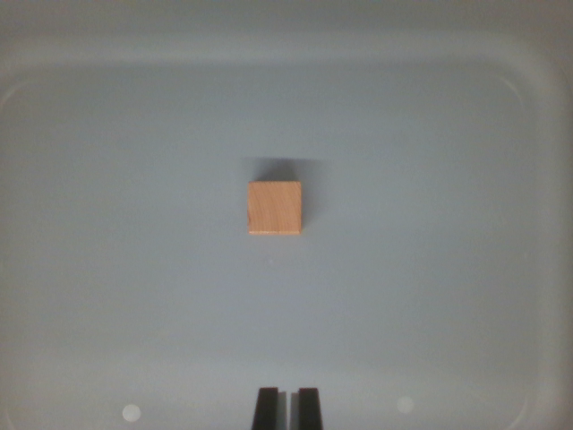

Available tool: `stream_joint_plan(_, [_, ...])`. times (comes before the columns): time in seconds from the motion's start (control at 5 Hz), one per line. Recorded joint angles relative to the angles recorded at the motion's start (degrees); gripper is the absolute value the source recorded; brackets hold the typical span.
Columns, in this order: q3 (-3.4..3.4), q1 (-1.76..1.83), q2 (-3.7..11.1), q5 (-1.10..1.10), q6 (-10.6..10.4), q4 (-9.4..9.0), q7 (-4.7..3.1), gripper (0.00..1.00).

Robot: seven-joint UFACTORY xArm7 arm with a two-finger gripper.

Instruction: Push wooden cube

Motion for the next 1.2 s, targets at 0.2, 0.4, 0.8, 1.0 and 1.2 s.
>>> stream_joint_plan(0.2, [0.0, 0.0, 0.0, 0.0, 0.0, 0.0, 0.0, 0.0])
stream_joint_plan(0.4, [0.0, 0.0, 0.0, 0.0, 0.0, -0.01, 0.0, 0.0])
stream_joint_plan(0.8, [0.0, 0.0, 0.07, 0.0, -0.3, -0.23, 0.01, 0.0])
stream_joint_plan(1.0, [0.0, 0.0, 0.07, 0.0, -0.3, -0.23, 0.01, 0.0])
stream_joint_plan(1.2, [0.01, -0.01, 0.22, 0.0, -0.9, -0.69, 0.03, 0.0])
